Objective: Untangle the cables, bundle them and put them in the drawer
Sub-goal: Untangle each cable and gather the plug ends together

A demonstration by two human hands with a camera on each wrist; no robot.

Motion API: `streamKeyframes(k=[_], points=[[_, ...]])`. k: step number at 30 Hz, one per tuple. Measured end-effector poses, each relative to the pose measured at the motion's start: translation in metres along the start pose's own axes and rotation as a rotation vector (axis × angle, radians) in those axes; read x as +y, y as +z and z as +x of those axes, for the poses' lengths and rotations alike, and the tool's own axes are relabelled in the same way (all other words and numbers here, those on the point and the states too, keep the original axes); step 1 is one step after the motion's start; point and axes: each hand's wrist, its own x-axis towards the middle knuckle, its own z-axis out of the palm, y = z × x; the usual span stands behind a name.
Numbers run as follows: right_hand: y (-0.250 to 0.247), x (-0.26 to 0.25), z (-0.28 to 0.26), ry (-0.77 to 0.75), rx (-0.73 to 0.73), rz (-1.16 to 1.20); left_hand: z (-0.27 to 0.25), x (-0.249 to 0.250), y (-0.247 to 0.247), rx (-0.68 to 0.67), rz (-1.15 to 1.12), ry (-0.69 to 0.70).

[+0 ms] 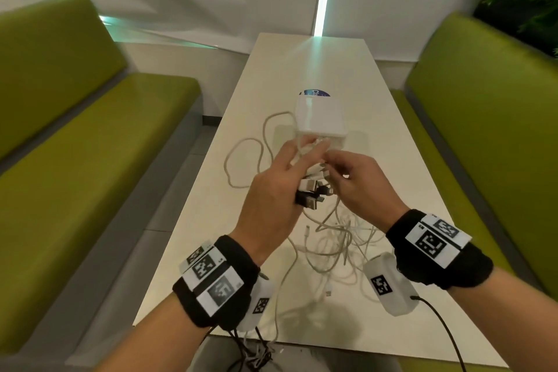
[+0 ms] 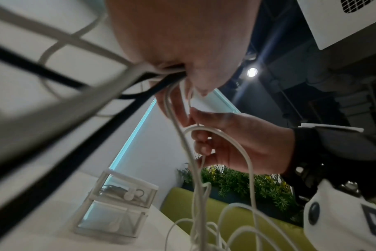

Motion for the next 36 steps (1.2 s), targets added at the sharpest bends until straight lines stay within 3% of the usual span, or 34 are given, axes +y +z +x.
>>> streamKeyframes(k=[5,11,14,18,22,26,28,32,36], points=[[0.002,-0.005,0.0,-0.031,0.048,-0.023,-0.003,-0.002,0.006,-0.014,0.136,-0.094],[0.005,0.004,-0.008,0.05,-0.142,-0.041,0.006,-0.008,-0.001,-0.016,0.205,-0.263],[0.003,0.016,-0.014,0.113,-0.207,-0.022,0.006,-0.018,-0.013,0.109,0.086,-0.35],[0.0,0.033,-0.023,0.169,-0.271,0.008,0.01,-0.036,-0.032,0.293,-0.058,-0.575],[0.0,0.032,-0.024,0.181,-0.346,0.042,0.006,-0.057,-0.04,0.334,-0.046,-0.681],[0.002,0.025,-0.02,0.153,-0.204,0.049,-0.001,-0.05,-0.035,0.15,0.038,-0.627],[0.002,0.022,-0.017,0.141,-0.121,0.062,-0.005,-0.039,-0.026,0.073,-0.019,-0.511],[0.004,0.013,-0.015,0.108,-0.119,0.074,-0.009,-0.02,-0.001,-0.078,-0.024,-0.264],[-0.001,0.007,-0.018,0.095,-0.131,0.076,-0.007,-0.008,0.009,-0.274,0.209,-0.25]])
